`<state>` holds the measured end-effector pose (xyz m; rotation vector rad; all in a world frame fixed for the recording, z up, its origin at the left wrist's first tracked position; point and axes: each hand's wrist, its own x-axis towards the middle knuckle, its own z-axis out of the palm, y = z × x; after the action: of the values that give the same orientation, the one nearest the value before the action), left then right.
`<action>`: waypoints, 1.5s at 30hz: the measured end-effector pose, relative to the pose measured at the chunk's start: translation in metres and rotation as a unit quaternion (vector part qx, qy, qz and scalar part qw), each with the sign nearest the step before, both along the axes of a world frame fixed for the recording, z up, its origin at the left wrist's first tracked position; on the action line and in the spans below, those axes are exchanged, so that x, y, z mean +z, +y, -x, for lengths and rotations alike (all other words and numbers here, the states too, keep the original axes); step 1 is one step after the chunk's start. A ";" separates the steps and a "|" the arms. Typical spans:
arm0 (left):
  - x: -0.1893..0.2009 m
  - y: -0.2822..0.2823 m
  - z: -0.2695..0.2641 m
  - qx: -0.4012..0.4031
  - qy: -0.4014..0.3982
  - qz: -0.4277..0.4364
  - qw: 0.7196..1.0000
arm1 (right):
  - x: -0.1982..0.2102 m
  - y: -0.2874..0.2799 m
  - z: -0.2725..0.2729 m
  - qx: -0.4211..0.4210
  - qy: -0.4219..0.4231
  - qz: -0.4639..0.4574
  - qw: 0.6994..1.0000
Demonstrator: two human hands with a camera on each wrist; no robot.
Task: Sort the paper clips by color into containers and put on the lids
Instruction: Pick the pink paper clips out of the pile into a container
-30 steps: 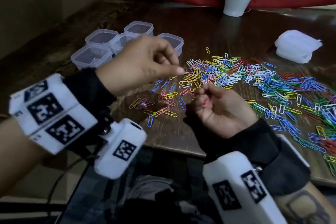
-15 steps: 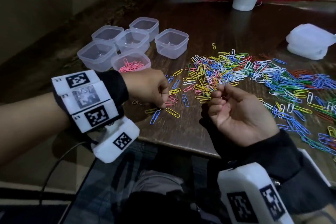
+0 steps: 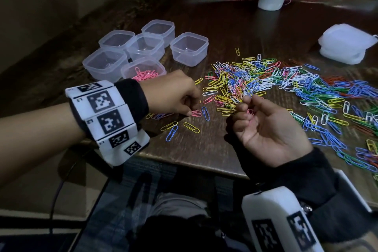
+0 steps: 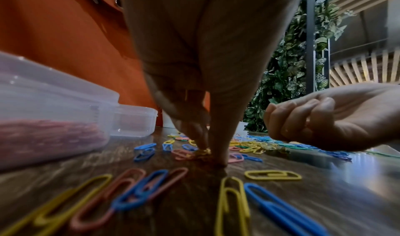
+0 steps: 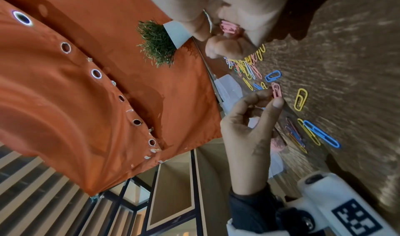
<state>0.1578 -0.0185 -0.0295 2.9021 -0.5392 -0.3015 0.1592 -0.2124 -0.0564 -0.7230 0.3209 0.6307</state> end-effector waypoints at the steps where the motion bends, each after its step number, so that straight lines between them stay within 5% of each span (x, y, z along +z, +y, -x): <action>1: -0.001 0.001 0.000 0.007 0.012 0.001 1.000 | 0.000 0.001 0.000 0.002 -0.002 0.002 1.000; 7: 0.001 0.003 0.002 0.048 0.054 0.042 0.996 | -0.002 0.013 0.002 -0.004 0.013 0.004 1.000; 12: 0.026 -0.025 0.010 0.108 0.068 0.267 0.955 | 0.002 0.024 0.003 0.004 0.015 -0.046 0.999; 16: 0.022 -0.053 0.011 0.092 0.049 0.249 0.963 | 0.010 0.028 0.008 0.012 0.020 -0.139 0.990; 21: 0.024 -0.026 -0.009 0.152 -0.013 0.319 0.935 | 0.004 0.005 -0.004 -0.073 0.054 -0.059 0.994; 25: 0.009 -0.023 -0.026 0.159 0.003 0.128 0.979 | 0.012 -0.016 -0.004 -0.019 0.000 -0.023 1.000; 29: 0.002 -0.039 -0.038 0.146 0.006 0.043 0.988 | 0.014 -0.025 -0.002 -0.012 -0.027 -0.041 0.999; 35: 0.001 -0.039 -0.044 0.147 0.065 0.026 0.987 | 0.008 -0.028 -0.001 -0.030 -0.020 -0.048 0.998; 45: 0.001 -0.057 -0.052 0.082 0.046 0.041 0.995 | 0.007 -0.025 0.001 -0.029 -0.017 -0.083 0.996</action>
<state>0.2102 -0.0759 -0.0280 2.8136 -0.2890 -0.3784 0.1581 -0.2374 -0.0495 -0.5616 0.2546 0.5822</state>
